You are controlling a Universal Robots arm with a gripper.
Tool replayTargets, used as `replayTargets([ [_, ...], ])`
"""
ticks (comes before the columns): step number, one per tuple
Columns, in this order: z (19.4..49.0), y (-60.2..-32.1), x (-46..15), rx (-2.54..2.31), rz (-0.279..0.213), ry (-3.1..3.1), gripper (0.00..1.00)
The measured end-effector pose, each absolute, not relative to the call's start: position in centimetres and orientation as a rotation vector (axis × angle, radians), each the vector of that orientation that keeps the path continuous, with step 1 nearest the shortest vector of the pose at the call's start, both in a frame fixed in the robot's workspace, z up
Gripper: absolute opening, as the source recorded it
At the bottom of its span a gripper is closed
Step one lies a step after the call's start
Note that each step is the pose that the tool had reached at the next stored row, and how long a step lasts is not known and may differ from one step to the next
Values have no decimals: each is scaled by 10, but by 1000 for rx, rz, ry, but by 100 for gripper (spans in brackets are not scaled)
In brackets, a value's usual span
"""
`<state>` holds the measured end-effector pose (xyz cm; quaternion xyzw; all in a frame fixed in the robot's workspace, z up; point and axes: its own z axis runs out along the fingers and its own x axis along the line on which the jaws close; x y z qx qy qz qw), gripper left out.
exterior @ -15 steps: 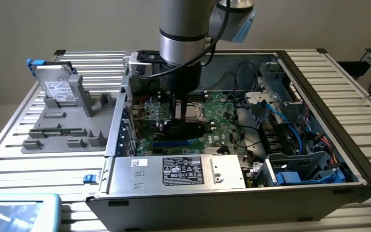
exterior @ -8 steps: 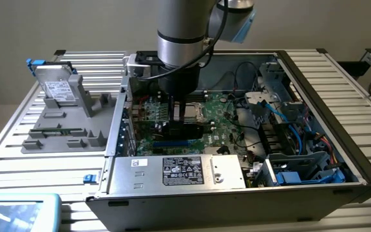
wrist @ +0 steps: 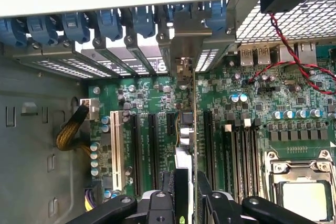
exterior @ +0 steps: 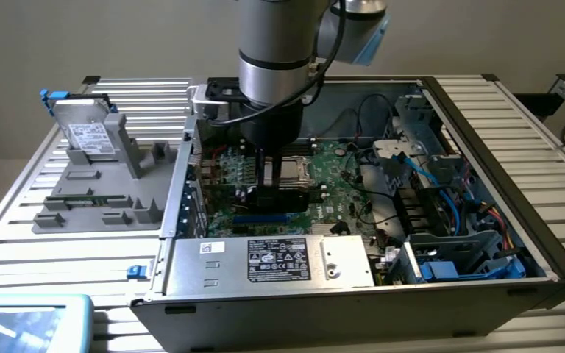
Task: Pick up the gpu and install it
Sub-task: 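Insert the gpu into the slot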
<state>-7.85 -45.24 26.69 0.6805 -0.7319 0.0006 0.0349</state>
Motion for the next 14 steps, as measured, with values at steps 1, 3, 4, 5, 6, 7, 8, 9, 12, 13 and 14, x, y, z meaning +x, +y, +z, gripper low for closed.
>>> replayTargets([
  [1,266,-452,-79,2092,0,-2251,28],
  [3,265,-452,-79,2093,-3,-2253,28],
  [4,265,-452,-79,2093,-5,-2254,28],
  [5,264,-452,-79,2093,-6,-2255,28],
  [6,264,-452,-79,2093,-8,-2256,28],
  [7,264,-452,-79,2093,-9,-2257,28],
  [8,264,-452,-79,2093,-11,-2258,28],
  [9,264,-452,-79,2093,-12,-2258,28],
  [12,264,-452,-79,2093,-12,-2258,28],
  [13,264,-452,-79,2093,-12,-2258,28],
  [14,264,-452,-79,2093,-12,-2258,28],
])
